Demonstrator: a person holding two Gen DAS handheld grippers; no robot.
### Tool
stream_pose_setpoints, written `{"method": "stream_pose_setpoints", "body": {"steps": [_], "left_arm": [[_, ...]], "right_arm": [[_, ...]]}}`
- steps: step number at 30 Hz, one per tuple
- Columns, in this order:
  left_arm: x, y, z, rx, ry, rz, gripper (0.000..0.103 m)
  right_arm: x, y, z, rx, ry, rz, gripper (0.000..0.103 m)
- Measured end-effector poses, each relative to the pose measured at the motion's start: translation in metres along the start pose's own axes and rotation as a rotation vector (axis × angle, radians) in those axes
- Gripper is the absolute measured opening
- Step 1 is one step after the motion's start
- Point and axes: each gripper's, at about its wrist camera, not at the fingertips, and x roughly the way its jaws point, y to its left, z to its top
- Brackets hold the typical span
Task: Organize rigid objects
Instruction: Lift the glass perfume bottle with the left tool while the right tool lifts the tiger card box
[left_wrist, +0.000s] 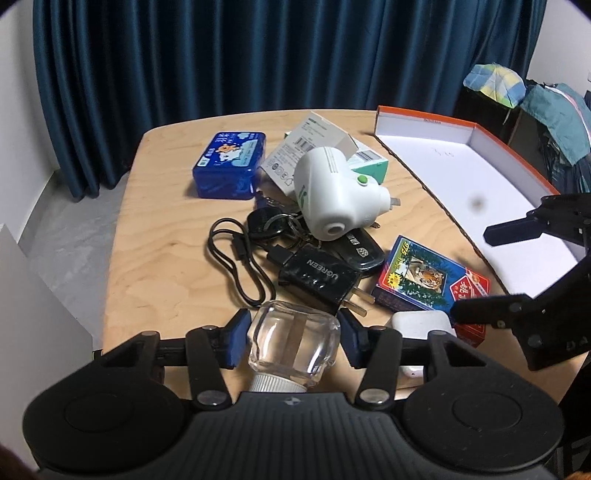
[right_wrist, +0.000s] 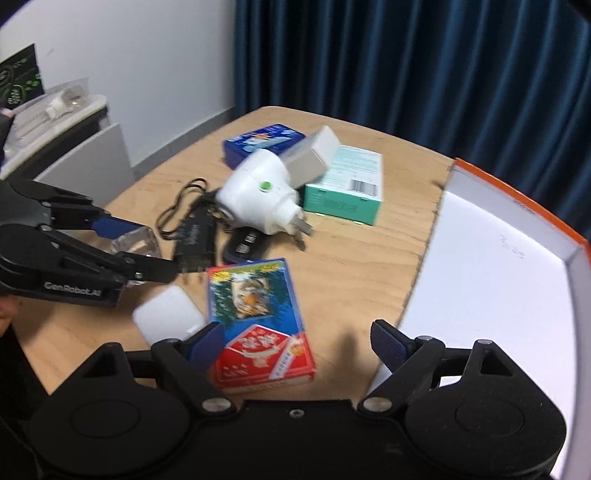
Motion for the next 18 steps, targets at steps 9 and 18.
{"method": "stream_pose_setpoints", "body": {"steps": [9, 18], "left_arm": [[-0.008, 0.010, 0.002, -0.071, -0.027, 0.018, 0.052], [-0.014, 0.009, 0.002, -0.087, -0.049, 0.034, 0.051]], "right_arm": [[0.023, 0.009, 0.012, -0.006, 0.071, 0.015, 0.101], [0.029, 0.002, 0.009, 0.109, 0.086, 0.000, 0.070]]}}
